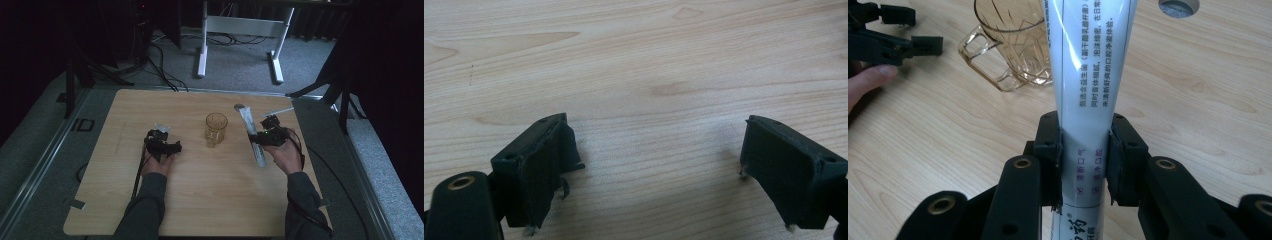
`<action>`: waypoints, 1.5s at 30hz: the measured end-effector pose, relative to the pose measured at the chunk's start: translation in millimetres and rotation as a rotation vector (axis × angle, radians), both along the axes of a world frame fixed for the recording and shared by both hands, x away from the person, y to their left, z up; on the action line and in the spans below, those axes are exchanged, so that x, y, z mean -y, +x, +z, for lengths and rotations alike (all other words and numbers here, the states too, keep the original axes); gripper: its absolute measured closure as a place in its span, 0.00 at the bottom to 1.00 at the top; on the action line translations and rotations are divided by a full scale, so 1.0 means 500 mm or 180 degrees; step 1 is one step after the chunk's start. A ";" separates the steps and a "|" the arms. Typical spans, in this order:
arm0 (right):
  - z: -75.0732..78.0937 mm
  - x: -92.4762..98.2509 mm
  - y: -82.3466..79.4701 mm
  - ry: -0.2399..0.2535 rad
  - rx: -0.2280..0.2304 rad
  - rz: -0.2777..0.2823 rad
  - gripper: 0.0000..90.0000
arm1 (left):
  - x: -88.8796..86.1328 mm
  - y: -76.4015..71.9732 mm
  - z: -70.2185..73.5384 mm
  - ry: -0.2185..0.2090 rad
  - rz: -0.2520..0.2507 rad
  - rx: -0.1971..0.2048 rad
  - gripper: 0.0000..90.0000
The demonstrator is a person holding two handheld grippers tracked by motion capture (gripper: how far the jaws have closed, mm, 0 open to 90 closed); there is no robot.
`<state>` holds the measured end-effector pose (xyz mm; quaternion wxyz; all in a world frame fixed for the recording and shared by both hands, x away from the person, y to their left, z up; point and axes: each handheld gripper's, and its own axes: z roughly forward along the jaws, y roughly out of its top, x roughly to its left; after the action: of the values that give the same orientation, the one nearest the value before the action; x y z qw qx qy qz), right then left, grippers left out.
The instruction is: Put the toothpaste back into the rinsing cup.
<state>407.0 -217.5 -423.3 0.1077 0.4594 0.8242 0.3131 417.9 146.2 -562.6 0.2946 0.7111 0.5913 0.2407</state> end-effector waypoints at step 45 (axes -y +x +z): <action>0.047 -0.024 0.006 0.0192 0.0294 -0.0071 0.79 | 0.000 0.000 0.000 -0.0007 0.0003 0.0003 0.14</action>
<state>410.2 -205.5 -399.9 0.1353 0.4566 0.8034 0.3574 417.9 146.1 -562.7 0.2955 0.7104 0.5918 0.2405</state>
